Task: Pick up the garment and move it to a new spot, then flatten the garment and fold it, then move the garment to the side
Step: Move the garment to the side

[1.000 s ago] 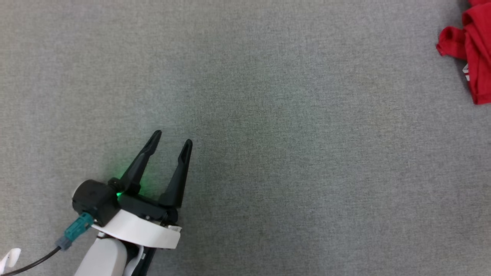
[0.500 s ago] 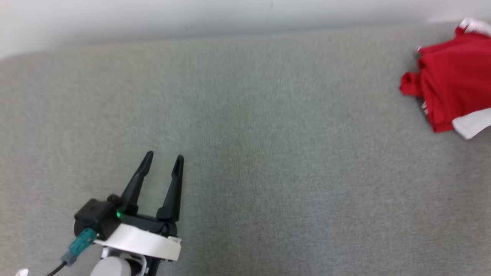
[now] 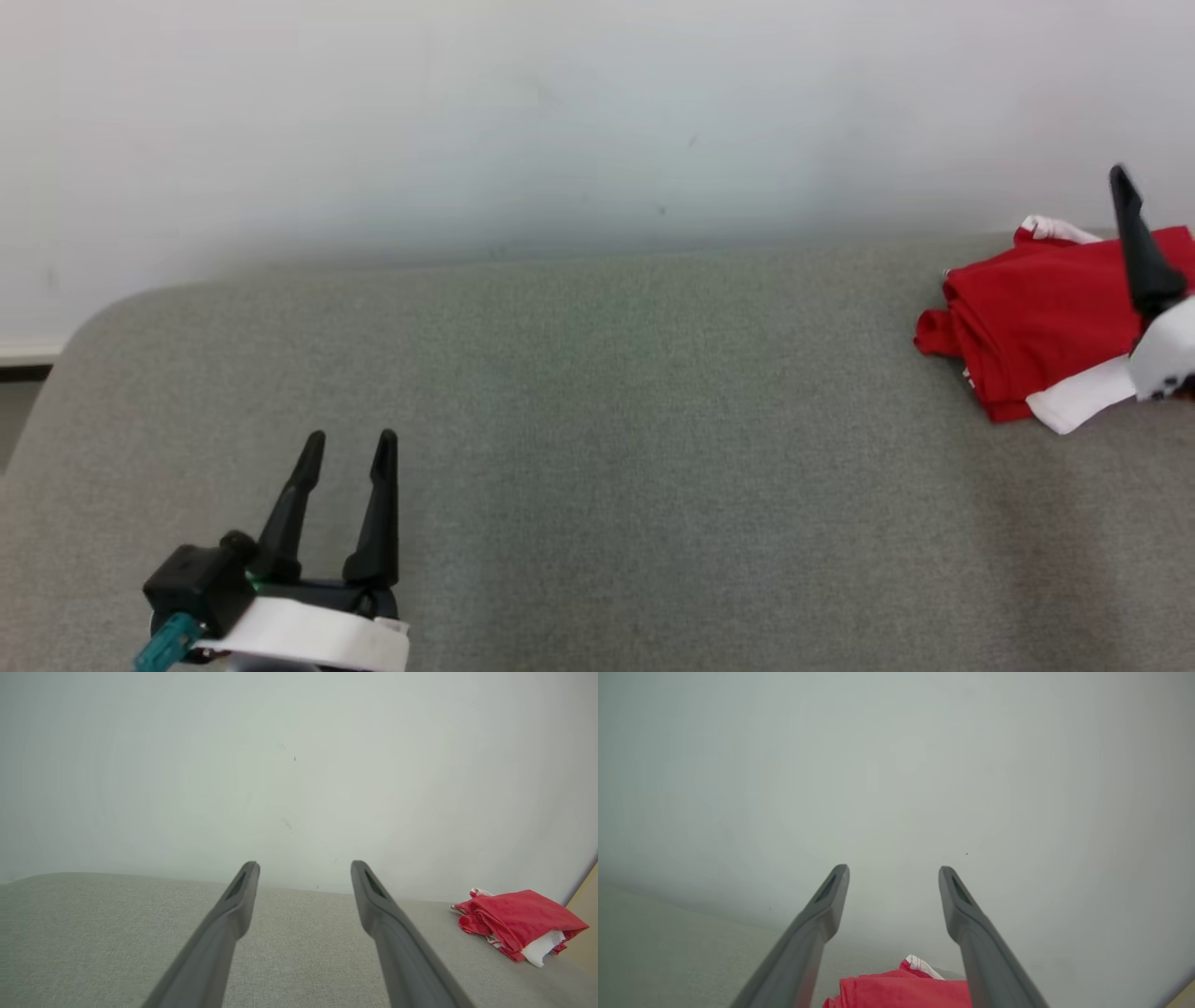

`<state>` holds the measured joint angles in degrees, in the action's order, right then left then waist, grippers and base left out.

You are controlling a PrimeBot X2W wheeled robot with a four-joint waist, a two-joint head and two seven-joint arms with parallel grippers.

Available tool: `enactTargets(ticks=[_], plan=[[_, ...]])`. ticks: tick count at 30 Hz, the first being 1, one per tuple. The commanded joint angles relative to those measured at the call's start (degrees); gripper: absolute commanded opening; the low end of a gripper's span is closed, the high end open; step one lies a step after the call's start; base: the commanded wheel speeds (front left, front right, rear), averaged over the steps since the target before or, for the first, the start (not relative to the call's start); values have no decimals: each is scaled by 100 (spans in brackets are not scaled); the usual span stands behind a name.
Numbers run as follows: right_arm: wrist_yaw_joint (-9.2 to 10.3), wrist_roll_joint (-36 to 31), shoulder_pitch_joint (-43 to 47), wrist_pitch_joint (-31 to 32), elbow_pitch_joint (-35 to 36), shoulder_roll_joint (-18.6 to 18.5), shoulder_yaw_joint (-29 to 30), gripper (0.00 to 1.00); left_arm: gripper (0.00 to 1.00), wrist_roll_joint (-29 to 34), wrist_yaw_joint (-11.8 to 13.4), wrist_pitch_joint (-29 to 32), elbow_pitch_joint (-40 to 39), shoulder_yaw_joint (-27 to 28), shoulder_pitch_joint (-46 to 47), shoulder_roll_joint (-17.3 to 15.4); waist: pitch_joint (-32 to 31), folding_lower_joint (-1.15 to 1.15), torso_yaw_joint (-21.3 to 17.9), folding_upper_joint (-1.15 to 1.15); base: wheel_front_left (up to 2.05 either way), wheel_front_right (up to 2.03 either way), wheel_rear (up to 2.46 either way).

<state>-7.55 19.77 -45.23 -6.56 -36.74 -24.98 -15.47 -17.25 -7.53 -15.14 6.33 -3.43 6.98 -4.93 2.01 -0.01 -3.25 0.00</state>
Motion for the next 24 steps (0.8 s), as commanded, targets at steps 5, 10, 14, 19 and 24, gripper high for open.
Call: enactTargets(ticks=[5,10,14,19,24], plan=[[14,239,1067,16,991,50,316,100,100,-66,9,4,23,245,-202,69,-260,1,12,0,0,0,0],[14,255,2341,-176,1970,516,933,100,100,-3,31,4,43,457,-396,136,-325,1,47,0,0,0,0],[14,-32,3212,-417,2551,906,1256,100,100,123,23,3,26,565,-545,156,-343,1,51,0,0,0,0],[14,-333,3950,-677,2837,1469,1417,100,100,189,15,4,83,655,-802,178,-369,1,13,0,0,0,0],[14,-355,4301,-819,2869,1833,1442,100,100,290,10,4,130,698,-962,188,-390,1,-3,0,0,0,0]])
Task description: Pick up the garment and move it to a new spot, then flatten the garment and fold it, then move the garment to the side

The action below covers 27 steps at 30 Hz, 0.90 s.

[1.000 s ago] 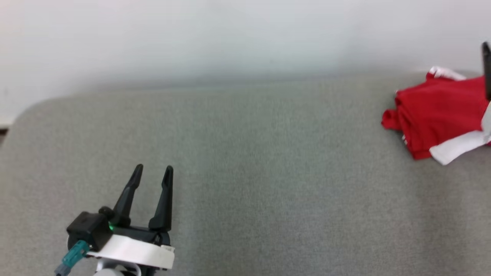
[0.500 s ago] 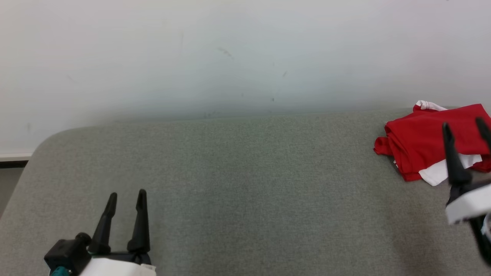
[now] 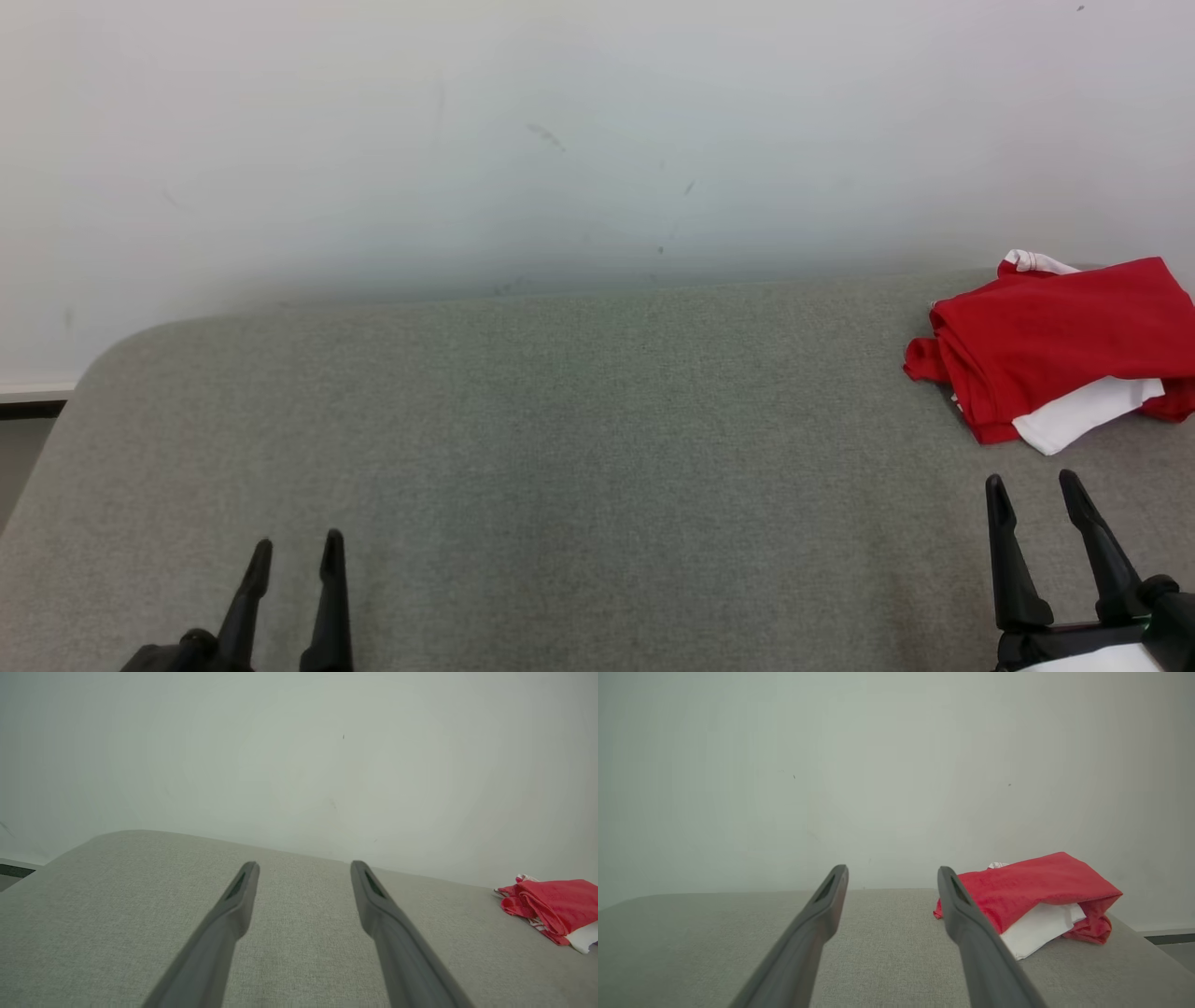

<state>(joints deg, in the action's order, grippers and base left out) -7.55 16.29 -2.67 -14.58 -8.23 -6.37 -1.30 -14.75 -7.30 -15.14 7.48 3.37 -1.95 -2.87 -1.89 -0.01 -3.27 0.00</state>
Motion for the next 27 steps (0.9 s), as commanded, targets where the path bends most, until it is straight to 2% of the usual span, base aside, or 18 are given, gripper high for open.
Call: enactTargets(ticks=[1,23,24,27], plan=[[14,-21,64,-19,13,-2,19,100,100,39,-14,4,29,27,-79,-16,-2,1,-7,0,0,0,0],[14,-98,-89,-59,-104,99,-127,100,100,-71,8,4,88,-144,67,-12,19,1,-7,0,0,0,0],[0,-59,-46,-43,-105,97,-130,0,0,-58,2,1,98,-155,30,7,19,1,-5,0,0,0,0],[0,58,21,-5,-195,117,-130,0,0,-172,2,44,219,-154,7,31,22,1,-1,0,0,0,0]])
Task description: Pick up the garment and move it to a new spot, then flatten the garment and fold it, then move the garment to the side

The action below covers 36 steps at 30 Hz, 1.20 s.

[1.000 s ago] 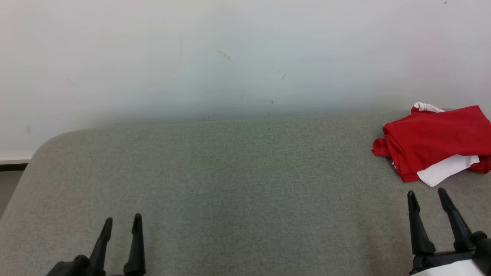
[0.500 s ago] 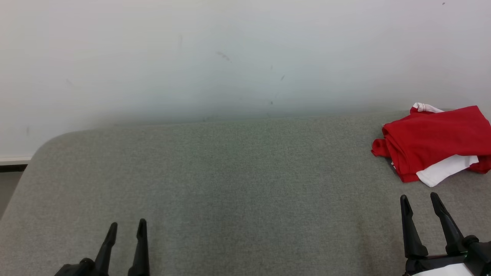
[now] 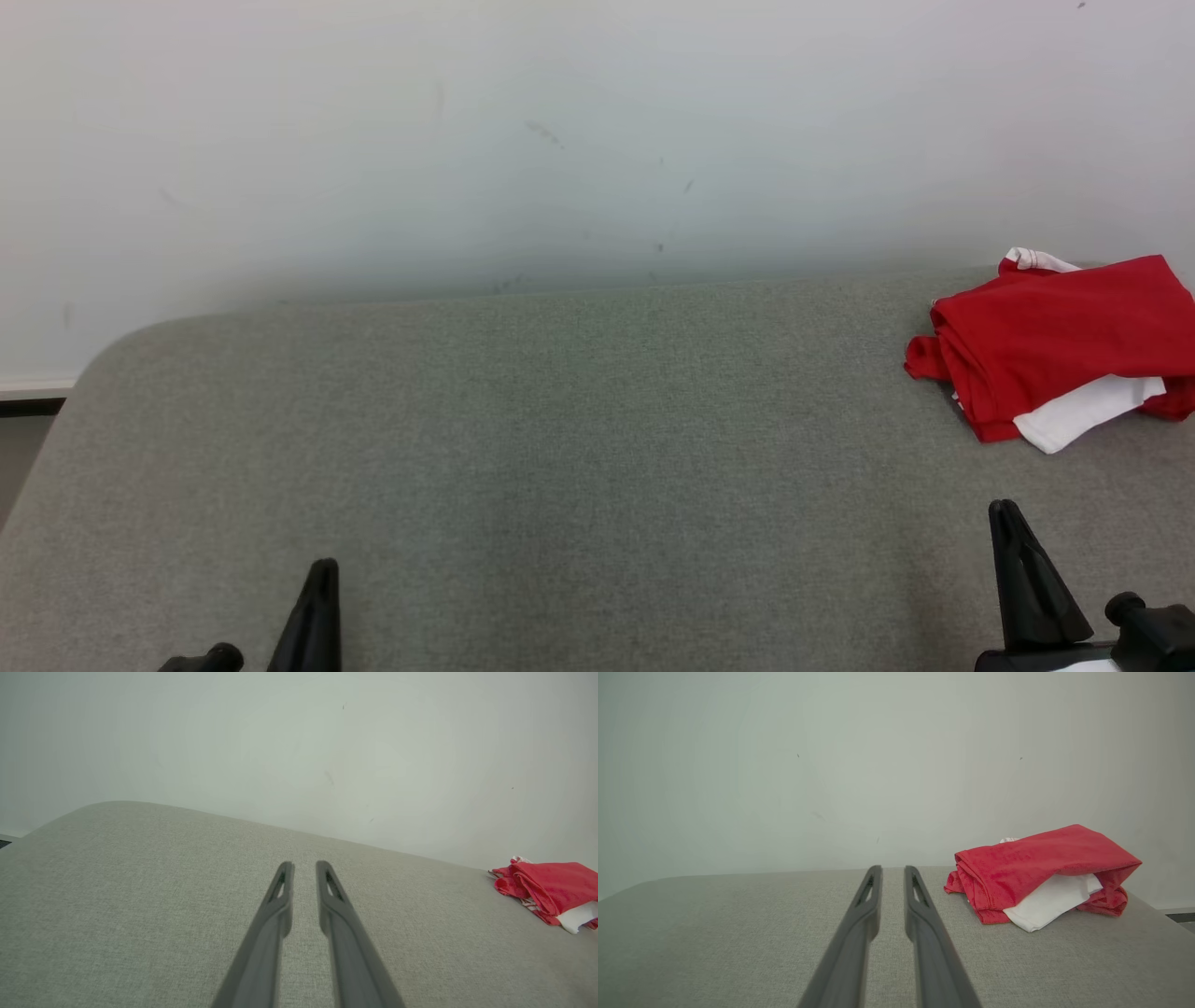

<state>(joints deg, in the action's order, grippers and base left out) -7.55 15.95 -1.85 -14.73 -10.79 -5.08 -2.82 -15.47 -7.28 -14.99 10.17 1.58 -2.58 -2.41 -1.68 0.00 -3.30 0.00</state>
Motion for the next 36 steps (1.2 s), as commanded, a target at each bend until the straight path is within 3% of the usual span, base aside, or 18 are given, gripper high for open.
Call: enactTargets(ticks=[1,20,36], plan=[[0,205,-68,40,55,-8,35,0,0,-213,-1,64,-35,36,90,-16,2,0,5,0,0,0,0],[2,2051,-175,559,-30,45,264,0,0,-2071,-6,577,52,146,289,-27,31,0,55,0,0,0,0],[3,3246,-247,895,-90,79,411,0,0,-3269,-11,912,118,223,427,-35,53,0,95,0,0,0,0]])
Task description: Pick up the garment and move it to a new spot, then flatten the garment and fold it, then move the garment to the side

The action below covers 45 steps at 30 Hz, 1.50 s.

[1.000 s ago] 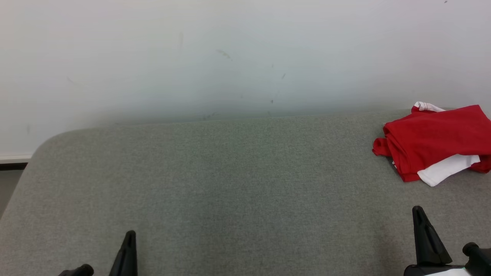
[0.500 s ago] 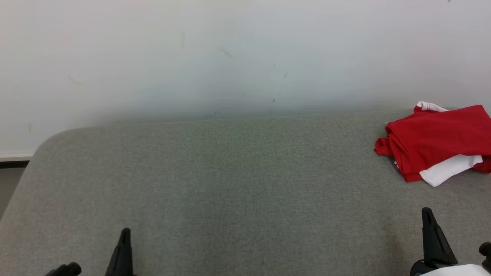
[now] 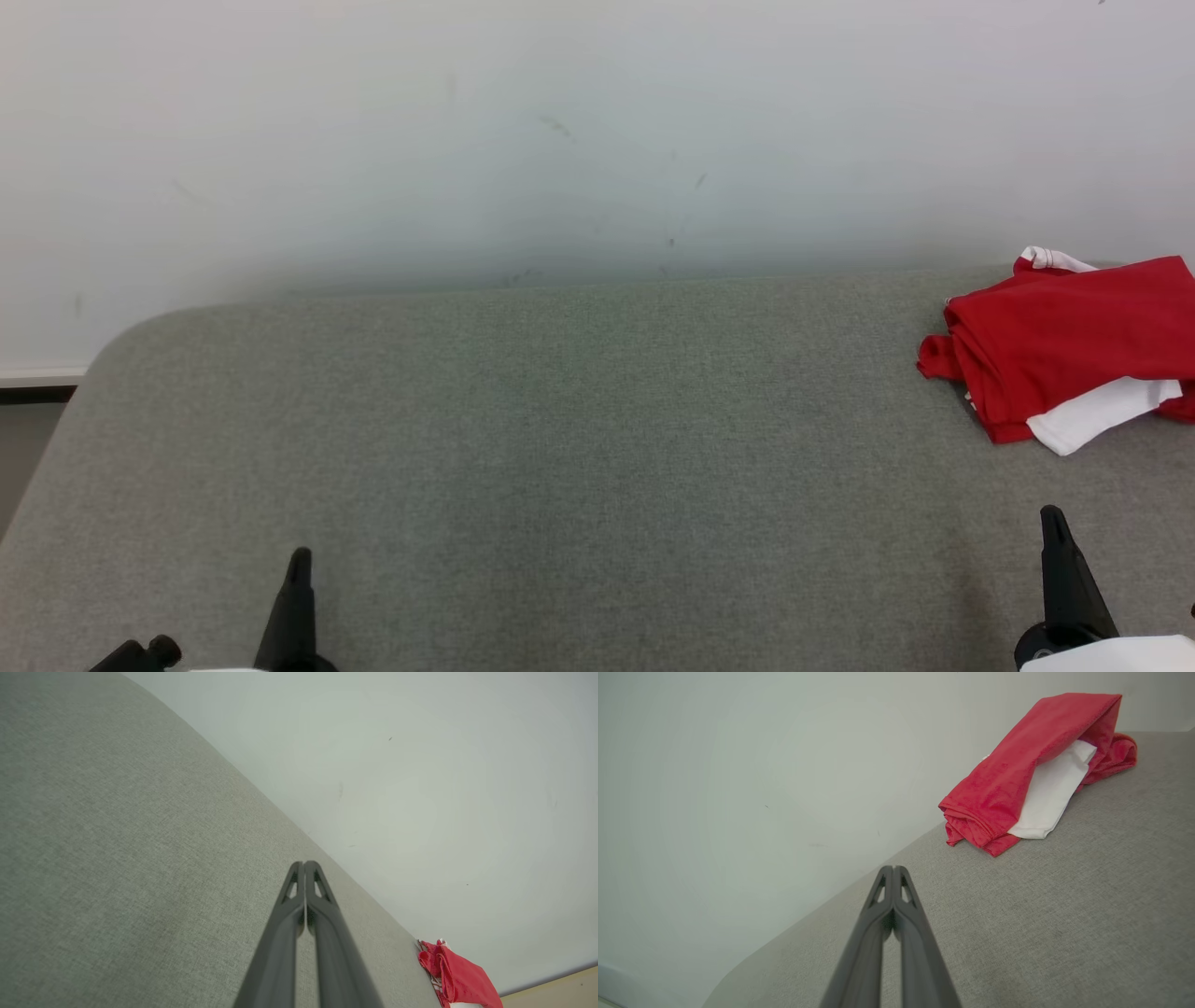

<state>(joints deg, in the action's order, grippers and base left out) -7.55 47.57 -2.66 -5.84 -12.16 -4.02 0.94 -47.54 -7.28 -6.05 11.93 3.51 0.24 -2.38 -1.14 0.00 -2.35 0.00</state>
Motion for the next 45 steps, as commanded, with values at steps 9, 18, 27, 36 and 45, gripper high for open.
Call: enactTargets(ticks=[9,18,27,36,45], plan=[[4,708,-195,186,15,-8,112,0,0,-701,-14,197,-21,72,214,-43,13,0,23,0,0,0,0],[5,1285,-233,346,-13,11,184,0,0,-1270,-16,362,14,108,275,-48,26,0,47,0,0,0,0],[5,1808,-261,492,-41,27,249,0,0,-1803,-19,510,48,141,339,-51,40,0,71,0,0,0,0],[6,2298,-278,635,-69,45,308,0,0,-2284,-21,654,78,173,391,-55,53,0,95,0,0,0,0],[7,2743,-306,760,-94,58,366,0,0,-2749,-24,773,106,204,446,-59,67,0,119,0,0,0,0]])
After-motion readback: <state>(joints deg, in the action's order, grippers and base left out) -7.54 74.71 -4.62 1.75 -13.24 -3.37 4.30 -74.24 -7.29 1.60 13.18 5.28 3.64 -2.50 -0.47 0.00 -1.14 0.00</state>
